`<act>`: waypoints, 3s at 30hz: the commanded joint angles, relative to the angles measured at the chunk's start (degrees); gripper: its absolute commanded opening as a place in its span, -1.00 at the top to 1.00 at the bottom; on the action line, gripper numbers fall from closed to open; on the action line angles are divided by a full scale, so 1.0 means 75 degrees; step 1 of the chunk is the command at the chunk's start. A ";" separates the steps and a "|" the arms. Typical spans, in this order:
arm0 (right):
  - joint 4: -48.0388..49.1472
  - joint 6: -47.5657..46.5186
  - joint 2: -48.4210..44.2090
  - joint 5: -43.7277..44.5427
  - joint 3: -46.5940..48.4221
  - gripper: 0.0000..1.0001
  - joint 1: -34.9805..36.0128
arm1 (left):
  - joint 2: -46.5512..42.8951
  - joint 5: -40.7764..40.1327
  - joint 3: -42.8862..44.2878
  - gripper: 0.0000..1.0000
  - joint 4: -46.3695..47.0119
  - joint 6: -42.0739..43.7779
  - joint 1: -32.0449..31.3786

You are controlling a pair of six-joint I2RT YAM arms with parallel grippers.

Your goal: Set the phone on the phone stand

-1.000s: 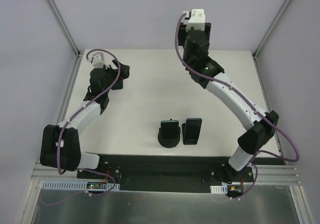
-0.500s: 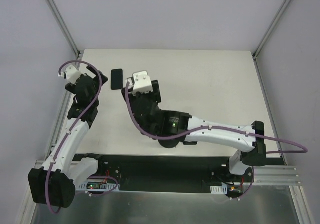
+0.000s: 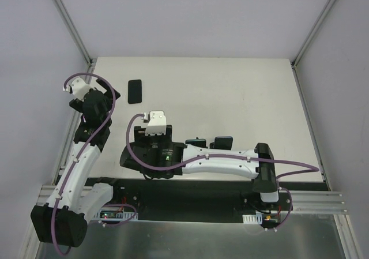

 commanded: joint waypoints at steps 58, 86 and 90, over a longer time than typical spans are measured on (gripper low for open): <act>-0.0745 0.1335 0.1460 -0.1741 -0.0650 -0.99 -0.0997 | 0.0059 0.1593 0.1867 -0.98 -0.1703 0.0181 0.0044; 0.5738 -0.7572 -0.3590 -0.5990 -0.2406 -0.94 -0.4088 | 0.1051 0.5097 0.1444 -0.98 -0.1796 0.0662 0.0055; 0.5688 -0.7418 -0.4830 -0.7794 -0.3881 -0.94 -0.5832 | 0.3311 0.5495 0.3394 -0.98 -0.3071 0.1199 0.0079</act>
